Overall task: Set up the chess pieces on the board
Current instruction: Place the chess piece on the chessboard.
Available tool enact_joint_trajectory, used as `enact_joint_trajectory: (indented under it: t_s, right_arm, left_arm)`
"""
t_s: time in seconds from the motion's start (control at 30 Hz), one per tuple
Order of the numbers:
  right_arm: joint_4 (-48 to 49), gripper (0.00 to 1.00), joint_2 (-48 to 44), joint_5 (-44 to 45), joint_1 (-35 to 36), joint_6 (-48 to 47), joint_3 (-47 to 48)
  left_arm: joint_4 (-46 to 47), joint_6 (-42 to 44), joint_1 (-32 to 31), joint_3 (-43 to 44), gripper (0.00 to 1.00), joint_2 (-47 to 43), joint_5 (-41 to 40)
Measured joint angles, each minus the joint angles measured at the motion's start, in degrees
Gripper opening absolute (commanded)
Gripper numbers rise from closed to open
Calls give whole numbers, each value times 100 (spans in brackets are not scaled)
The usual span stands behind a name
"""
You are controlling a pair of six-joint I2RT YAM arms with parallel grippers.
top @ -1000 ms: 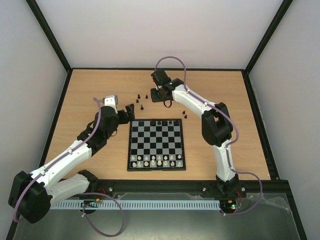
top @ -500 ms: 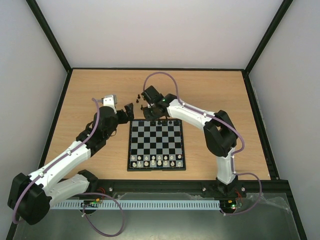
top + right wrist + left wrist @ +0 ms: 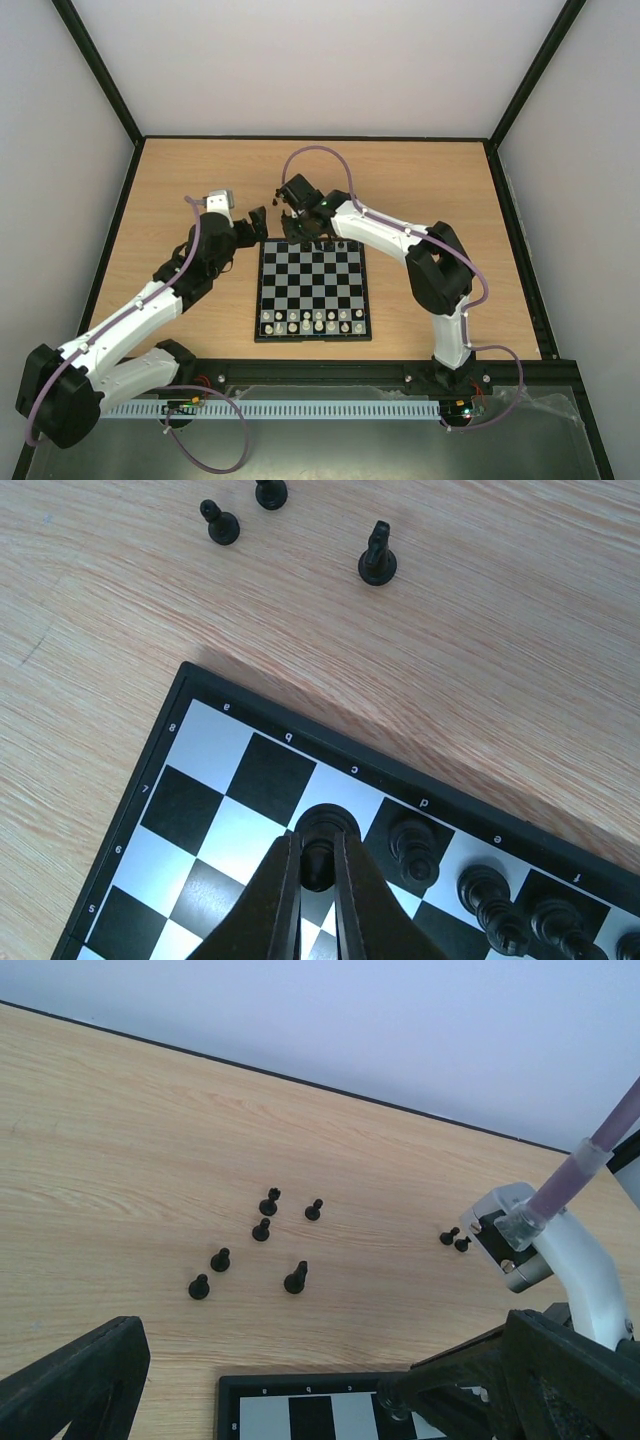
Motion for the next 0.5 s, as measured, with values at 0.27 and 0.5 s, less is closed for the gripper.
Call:
enact_joint_trajectory:
  t_s: [0.27, 0.5]
  right_arm:
    - [-2, 3, 149, 24, 87, -2, 2]
    - [-4, 3, 422, 35, 114, -2, 2]
  left_arm:
    - [-11, -26, 0, -125, 99, -439, -212]
    - [-13, -48, 0, -208, 99, -765, -367]
